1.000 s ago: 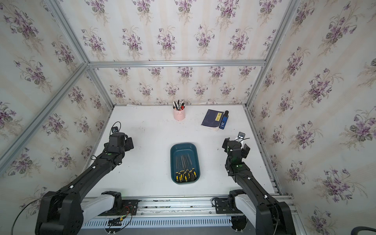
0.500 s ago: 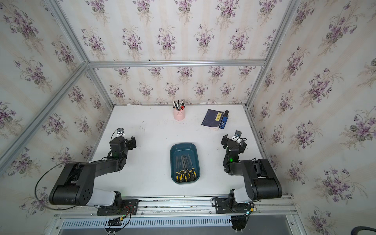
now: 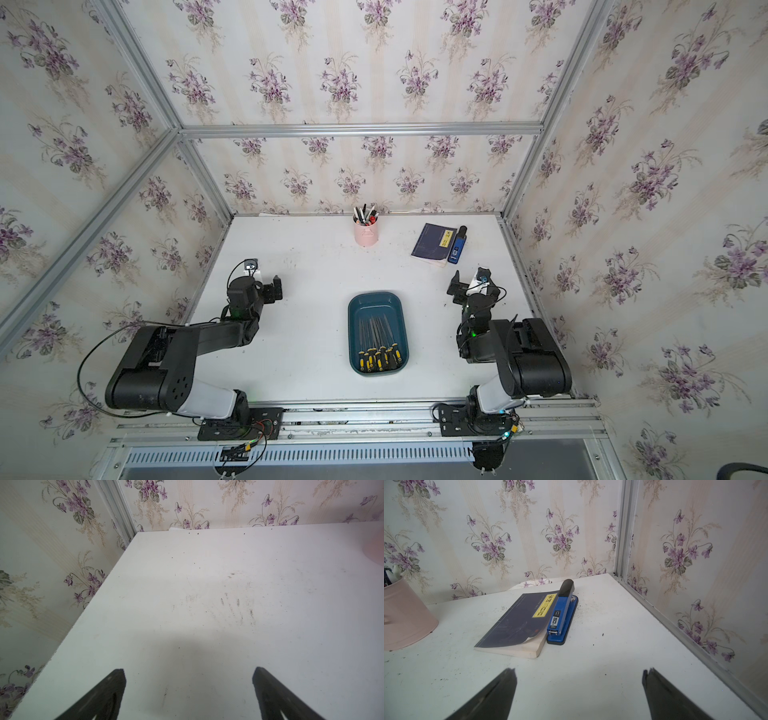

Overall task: Put the file tool into the storage box
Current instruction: Reset both arms

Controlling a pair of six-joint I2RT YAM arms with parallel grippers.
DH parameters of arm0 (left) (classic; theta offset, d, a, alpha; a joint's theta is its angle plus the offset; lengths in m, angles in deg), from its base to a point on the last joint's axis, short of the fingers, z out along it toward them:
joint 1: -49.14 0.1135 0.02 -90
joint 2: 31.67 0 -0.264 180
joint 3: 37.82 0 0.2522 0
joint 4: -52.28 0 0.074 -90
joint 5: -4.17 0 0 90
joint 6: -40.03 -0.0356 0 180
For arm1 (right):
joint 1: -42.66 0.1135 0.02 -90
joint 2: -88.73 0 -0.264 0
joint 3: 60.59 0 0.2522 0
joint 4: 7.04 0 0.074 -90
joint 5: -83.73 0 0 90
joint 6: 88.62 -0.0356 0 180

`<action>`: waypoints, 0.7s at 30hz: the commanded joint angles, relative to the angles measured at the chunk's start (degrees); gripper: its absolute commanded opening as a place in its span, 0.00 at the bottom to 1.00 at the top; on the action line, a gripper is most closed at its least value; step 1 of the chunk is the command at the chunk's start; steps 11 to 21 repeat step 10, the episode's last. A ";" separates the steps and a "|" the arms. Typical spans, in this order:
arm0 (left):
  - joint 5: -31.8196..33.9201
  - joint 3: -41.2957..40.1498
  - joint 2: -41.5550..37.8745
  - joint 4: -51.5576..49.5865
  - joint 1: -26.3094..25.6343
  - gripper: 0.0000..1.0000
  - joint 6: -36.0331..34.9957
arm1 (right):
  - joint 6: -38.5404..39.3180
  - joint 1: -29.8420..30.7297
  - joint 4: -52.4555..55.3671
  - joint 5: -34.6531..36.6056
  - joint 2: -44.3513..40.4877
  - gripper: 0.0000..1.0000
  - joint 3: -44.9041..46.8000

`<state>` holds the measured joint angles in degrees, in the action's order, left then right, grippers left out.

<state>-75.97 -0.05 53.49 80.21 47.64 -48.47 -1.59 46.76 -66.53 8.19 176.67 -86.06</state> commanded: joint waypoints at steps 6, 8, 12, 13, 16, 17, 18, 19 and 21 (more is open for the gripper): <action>0.24 0.42 0.09 -0.10 -0.19 1.00 -0.88 | 0.76 0.03 -1.45 -1.36 0.40 1.00 -0.35; 0.19 0.39 0.12 -0.19 -0.17 1.00 -0.84 | 0.73 0.03 -1.20 -1.28 0.10 1.00 -0.32; 0.24 0.37 0.10 -0.12 -0.17 1.00 -0.88 | 0.76 0.04 -1.44 -1.27 0.04 1.00 -0.16; 0.24 0.37 0.10 -0.12 -0.17 1.00 -0.88 | 0.76 0.04 -1.44 -1.27 0.04 1.00 -0.16; 0.24 0.37 0.10 -0.12 -0.17 1.00 -0.88 | 0.76 0.04 -1.44 -1.27 0.04 1.00 -0.16; 0.24 0.37 0.10 -0.12 -0.17 1.00 -0.88 | 0.76 0.04 -1.44 -1.27 0.04 1.00 -0.16; 0.24 0.37 0.10 -0.12 -0.17 1.00 -0.88 | 0.76 0.04 -1.44 -1.27 0.04 1.00 -0.16; 0.24 0.37 0.10 -0.12 -0.17 1.00 -0.88 | 0.76 0.04 -1.44 -1.27 0.04 1.00 -0.16; 0.24 0.37 0.10 -0.12 -0.17 1.00 -0.88 | 0.76 0.04 -1.44 -1.27 0.04 1.00 -0.16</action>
